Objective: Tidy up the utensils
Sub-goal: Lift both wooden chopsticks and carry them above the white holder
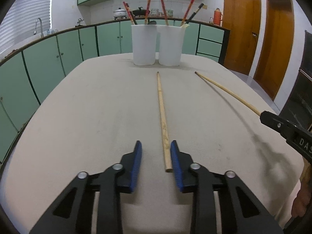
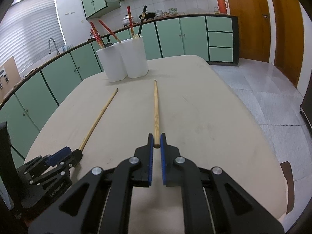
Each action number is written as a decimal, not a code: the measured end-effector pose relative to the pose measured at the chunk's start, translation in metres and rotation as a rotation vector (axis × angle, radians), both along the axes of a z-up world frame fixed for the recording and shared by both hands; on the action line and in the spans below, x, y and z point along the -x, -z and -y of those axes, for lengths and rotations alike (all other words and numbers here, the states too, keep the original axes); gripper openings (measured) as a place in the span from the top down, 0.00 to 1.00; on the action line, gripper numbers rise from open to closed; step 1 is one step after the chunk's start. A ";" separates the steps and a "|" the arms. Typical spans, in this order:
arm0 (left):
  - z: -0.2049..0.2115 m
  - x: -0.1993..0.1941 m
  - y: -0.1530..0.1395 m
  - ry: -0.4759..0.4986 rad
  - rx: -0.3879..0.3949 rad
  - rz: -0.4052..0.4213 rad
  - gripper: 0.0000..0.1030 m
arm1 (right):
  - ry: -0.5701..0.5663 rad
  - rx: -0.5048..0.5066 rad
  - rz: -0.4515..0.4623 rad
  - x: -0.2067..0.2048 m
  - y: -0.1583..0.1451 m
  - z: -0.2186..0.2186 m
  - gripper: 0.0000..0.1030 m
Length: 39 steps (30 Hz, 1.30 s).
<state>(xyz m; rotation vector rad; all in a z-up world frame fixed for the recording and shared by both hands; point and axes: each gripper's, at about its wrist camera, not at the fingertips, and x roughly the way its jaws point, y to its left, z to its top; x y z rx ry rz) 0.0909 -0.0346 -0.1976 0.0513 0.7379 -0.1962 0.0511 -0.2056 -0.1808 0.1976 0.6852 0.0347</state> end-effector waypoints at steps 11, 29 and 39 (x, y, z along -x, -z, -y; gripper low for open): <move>-0.009 0.003 -0.016 -0.002 0.048 -0.004 0.93 | -0.005 0.020 0.012 -0.002 -0.005 0.000 0.94; -0.026 -0.017 -0.130 0.024 0.076 0.226 0.93 | -0.052 0.048 0.159 -0.025 -0.099 0.016 0.94; -0.022 -0.060 -0.168 0.039 0.097 0.235 0.93 | -0.080 0.023 0.135 -0.073 -0.150 0.028 0.94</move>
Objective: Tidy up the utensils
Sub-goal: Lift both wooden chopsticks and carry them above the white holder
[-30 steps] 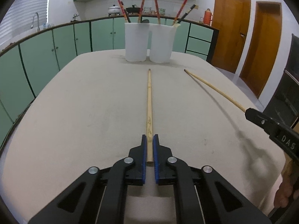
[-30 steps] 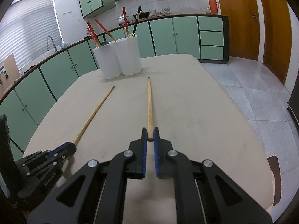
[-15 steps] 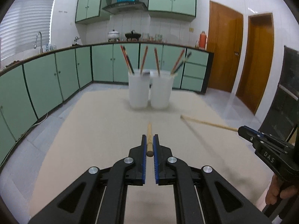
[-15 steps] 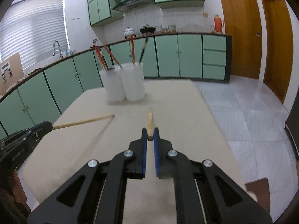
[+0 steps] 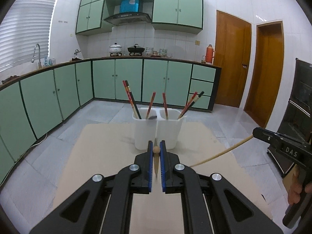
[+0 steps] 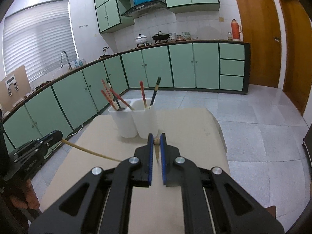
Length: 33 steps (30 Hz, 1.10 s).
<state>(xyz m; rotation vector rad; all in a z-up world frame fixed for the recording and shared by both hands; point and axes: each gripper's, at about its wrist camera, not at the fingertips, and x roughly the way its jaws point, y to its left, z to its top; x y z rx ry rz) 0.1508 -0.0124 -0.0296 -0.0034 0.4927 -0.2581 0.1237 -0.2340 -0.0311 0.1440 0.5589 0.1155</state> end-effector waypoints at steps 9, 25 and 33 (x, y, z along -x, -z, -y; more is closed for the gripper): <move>-0.003 -0.024 -0.017 0.024 0.016 -0.013 0.93 | -0.049 -0.006 -0.037 -0.028 -0.024 -0.003 0.94; -0.038 -0.041 -0.086 0.000 0.068 0.107 0.93 | -0.183 -0.066 0.054 -0.059 -0.107 -0.002 0.94; -0.042 -0.062 -0.138 -0.029 0.051 0.254 0.93 | -0.184 -0.042 0.179 -0.083 -0.160 0.000 0.94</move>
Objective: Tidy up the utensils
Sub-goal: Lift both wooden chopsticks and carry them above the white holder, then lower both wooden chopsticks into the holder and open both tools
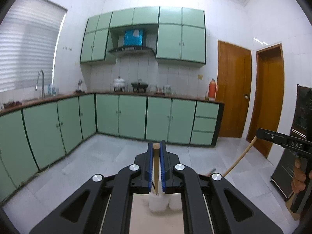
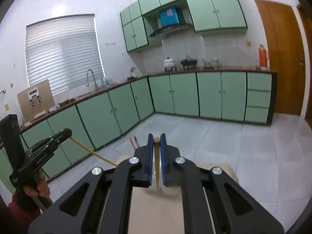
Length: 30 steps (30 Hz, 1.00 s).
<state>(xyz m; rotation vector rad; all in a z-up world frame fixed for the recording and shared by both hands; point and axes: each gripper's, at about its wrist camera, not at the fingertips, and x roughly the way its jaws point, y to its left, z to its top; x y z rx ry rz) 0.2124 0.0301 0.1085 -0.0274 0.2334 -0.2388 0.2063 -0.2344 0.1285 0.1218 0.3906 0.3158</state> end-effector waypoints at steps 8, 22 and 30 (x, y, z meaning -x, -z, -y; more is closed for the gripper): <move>0.022 -0.049 -0.003 0.012 -0.009 0.036 0.93 | 0.036 0.034 0.040 -0.053 -0.005 -0.004 0.94; 0.042 -0.126 0.054 0.022 -0.016 -0.111 0.93 | 0.028 0.062 -0.054 -0.132 0.058 -0.020 0.94; 0.046 -0.145 0.092 0.027 -0.042 -0.199 0.93 | -0.008 0.077 -0.140 -0.143 0.097 -0.032 0.93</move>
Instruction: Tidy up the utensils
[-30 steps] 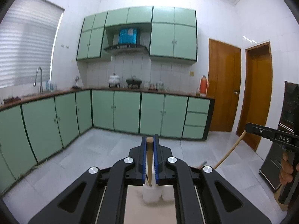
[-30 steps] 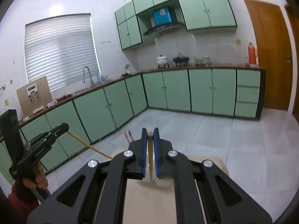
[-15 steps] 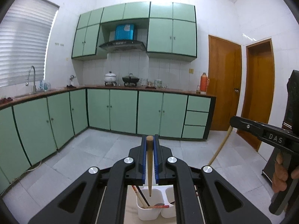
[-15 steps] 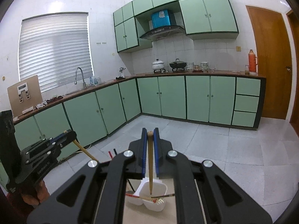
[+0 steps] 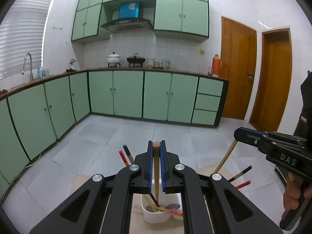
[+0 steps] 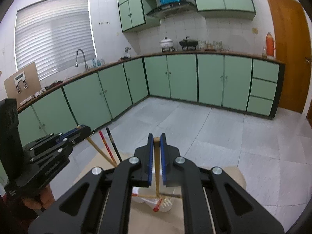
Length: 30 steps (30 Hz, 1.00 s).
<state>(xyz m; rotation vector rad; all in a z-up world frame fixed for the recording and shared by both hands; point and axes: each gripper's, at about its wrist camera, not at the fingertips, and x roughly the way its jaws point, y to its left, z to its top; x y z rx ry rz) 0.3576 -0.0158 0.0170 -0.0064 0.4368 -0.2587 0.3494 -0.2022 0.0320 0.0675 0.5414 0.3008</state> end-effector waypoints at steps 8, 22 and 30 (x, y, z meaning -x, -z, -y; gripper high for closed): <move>-0.010 -0.005 0.013 -0.046 -0.014 -0.037 0.66 | 0.037 -0.015 -0.018 0.011 0.016 0.006 0.74; -0.034 0.054 -0.014 -0.134 0.000 0.039 0.16 | 0.179 -0.049 0.118 0.076 -0.007 0.036 0.23; -0.029 0.100 -0.026 -0.132 -0.001 0.083 0.06 | 0.200 -0.049 0.132 0.114 -0.010 0.038 0.09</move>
